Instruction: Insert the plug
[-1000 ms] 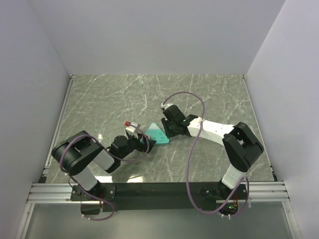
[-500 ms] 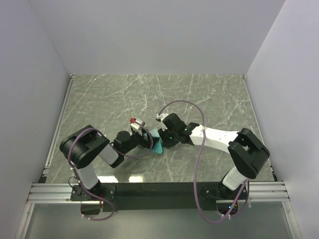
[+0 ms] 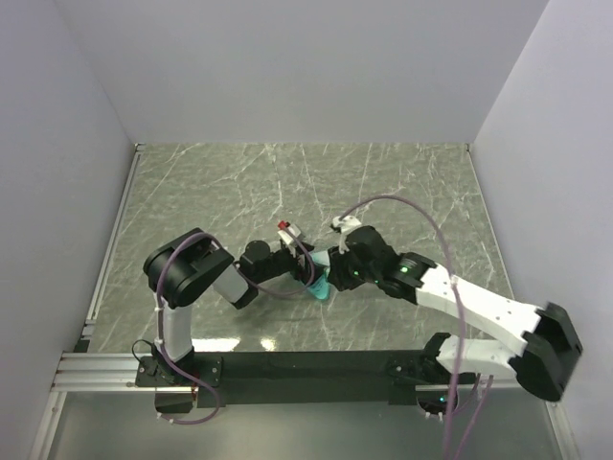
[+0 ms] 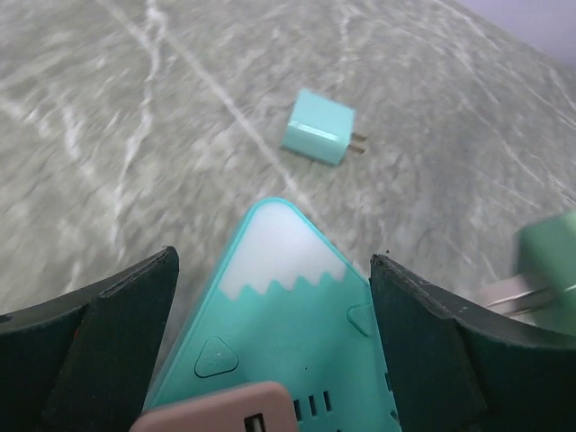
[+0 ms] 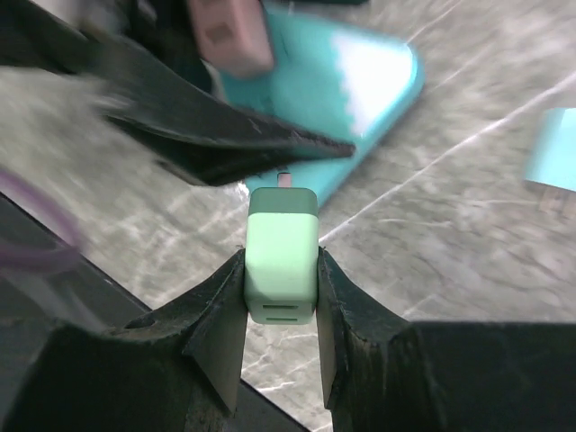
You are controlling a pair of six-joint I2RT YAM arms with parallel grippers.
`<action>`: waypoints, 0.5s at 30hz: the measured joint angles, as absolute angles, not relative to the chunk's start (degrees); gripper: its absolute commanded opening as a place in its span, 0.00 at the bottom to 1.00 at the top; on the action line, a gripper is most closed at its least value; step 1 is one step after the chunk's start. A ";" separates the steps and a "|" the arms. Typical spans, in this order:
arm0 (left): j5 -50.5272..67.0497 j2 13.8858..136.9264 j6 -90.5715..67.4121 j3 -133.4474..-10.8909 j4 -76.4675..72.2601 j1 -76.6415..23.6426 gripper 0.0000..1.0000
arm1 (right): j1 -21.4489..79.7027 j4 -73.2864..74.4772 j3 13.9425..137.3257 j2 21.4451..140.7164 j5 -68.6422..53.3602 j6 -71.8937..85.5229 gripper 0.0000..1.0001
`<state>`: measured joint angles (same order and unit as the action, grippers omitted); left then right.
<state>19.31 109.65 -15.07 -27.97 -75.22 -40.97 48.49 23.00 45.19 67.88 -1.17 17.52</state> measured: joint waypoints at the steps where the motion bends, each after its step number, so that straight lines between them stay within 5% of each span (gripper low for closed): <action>1: 20.27 110.48 -14.96 -29.21 -75.20 -41.25 0.93 | 48.49 23.33 45.08 65.98 -0.32 18.13 0.00; 8: 24.14 112.44 -14.44 -35.77 -75.26 -42.50 0.94 | 48.27 27.51 44.56 55.27 6.92 21.65 0.00; 15: 19.86 105.62 -13.52 -34.79 -74.13 -42.65 0.95 | 44.10 28.36 44.53 57.71 8.54 22.09 0.00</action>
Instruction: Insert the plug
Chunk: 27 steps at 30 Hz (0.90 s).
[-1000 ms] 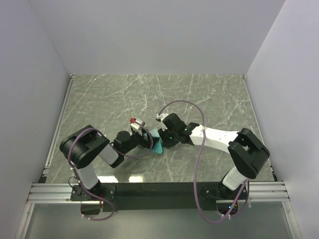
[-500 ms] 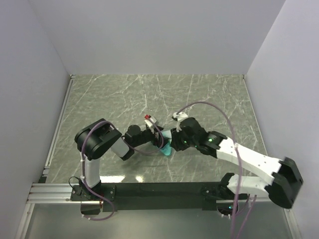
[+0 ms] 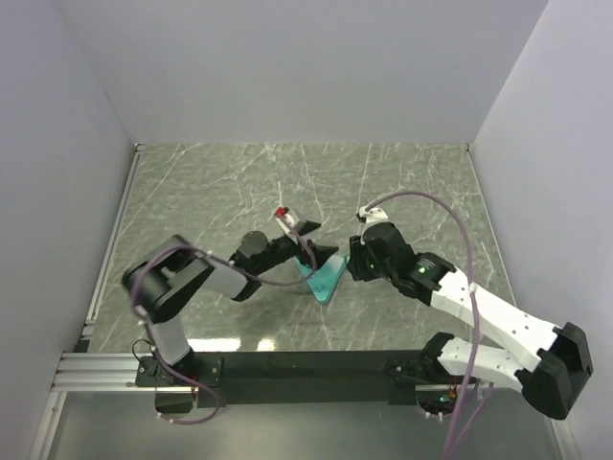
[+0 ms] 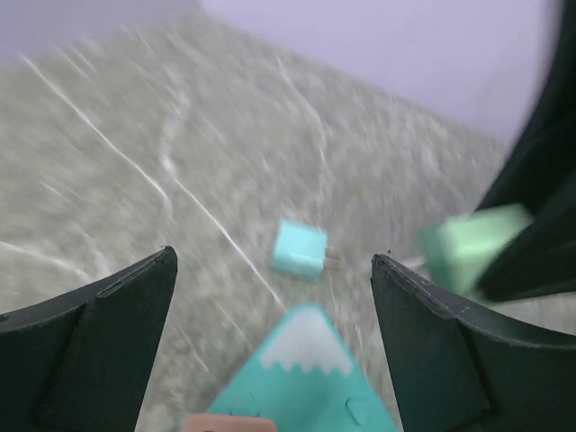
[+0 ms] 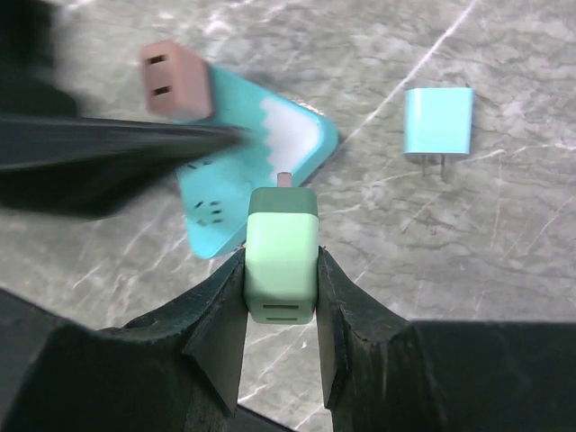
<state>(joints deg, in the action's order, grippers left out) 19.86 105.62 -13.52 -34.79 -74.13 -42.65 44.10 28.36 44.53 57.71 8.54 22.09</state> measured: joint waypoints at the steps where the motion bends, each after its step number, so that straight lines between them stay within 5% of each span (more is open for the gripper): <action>1: 18.20 102.48 -13.41 -33.69 -74.11 -42.65 0.95 | 43.48 28.03 44.53 58.70 8.25 21.98 0.00; 9: -0.21 79.68 -23.92 -19.55 -72.38 -41.69 0.95 | 42.70 30.79 49.78 70.63 3.31 17.65 0.00; 27: 2.44 84.33 -43.09 -10.22 -66.61 -37.85 0.94 | 44.56 46.06 74.72 94.56 -2.59 11.46 0.00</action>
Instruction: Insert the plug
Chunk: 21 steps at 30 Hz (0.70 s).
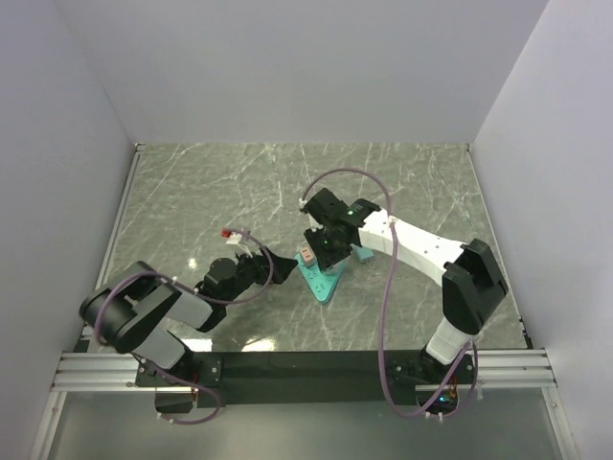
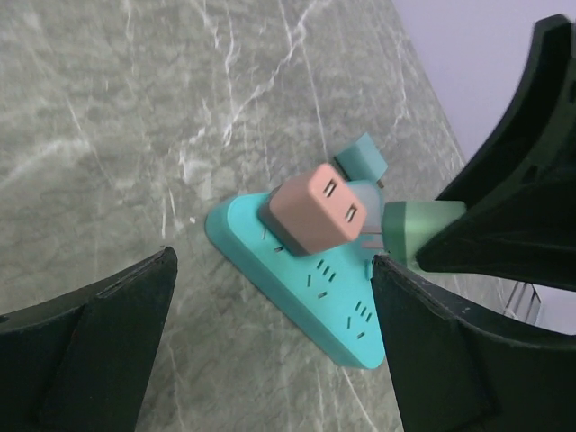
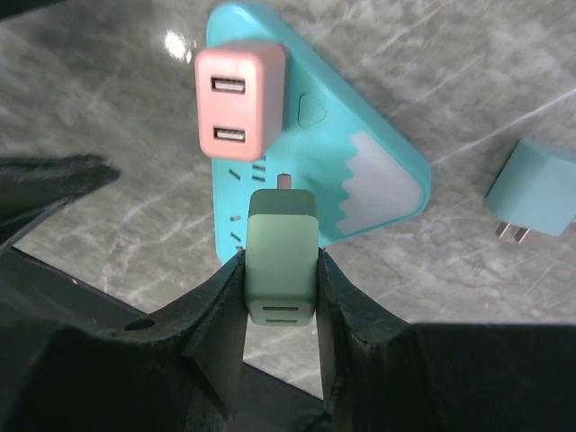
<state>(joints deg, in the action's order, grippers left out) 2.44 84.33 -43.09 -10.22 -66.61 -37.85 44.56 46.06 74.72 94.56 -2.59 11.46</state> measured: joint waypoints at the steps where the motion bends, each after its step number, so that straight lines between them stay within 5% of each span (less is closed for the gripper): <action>1: 3.36 86.48 -43.53 -10.39 -67.77 -37.52 0.94 | 44.80 47.09 75.20 95.26 -2.59 11.49 0.00; 21: 6.90 91.05 -42.26 -12.25 -71.94 -36.88 0.94 | 46.87 58.48 85.95 104.97 -4.64 9.91 0.00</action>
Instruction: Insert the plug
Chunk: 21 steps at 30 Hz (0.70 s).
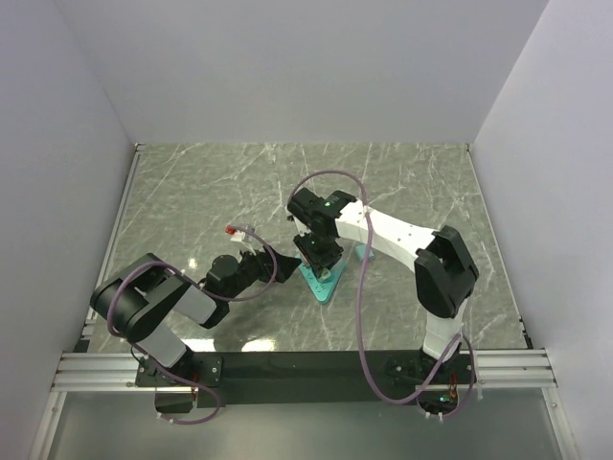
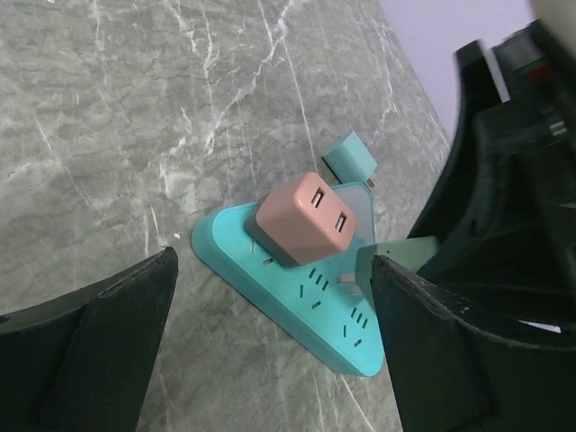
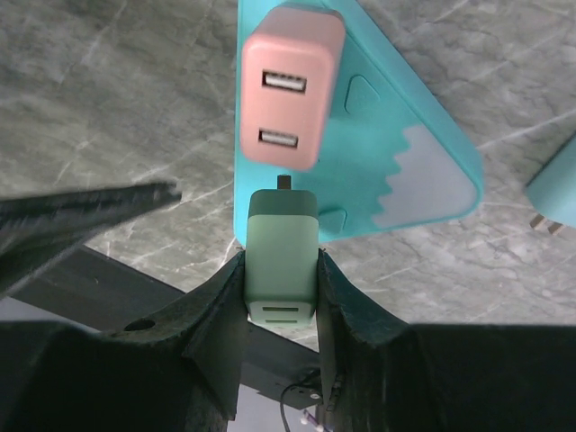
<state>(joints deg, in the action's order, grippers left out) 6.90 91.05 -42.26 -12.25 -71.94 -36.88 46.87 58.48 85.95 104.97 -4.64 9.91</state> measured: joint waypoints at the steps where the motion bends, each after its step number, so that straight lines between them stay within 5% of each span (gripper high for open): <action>1: 6.94 91.11 -42.13 -12.25 -71.94 -36.88 0.94 | 46.89 58.74 86.28 105.80 -4.84 9.80 0.00; 21: 6.72 91.46 -39.42 -12.25 -71.22 -36.88 0.94 | 47.13 62.94 94.15 112.75 -3.84 9.54 0.00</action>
<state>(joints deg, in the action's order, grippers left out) 6.72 91.46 -39.42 -12.25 -71.22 -36.88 47.13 62.94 94.15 112.75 -3.84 9.54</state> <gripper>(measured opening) 0.939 0.386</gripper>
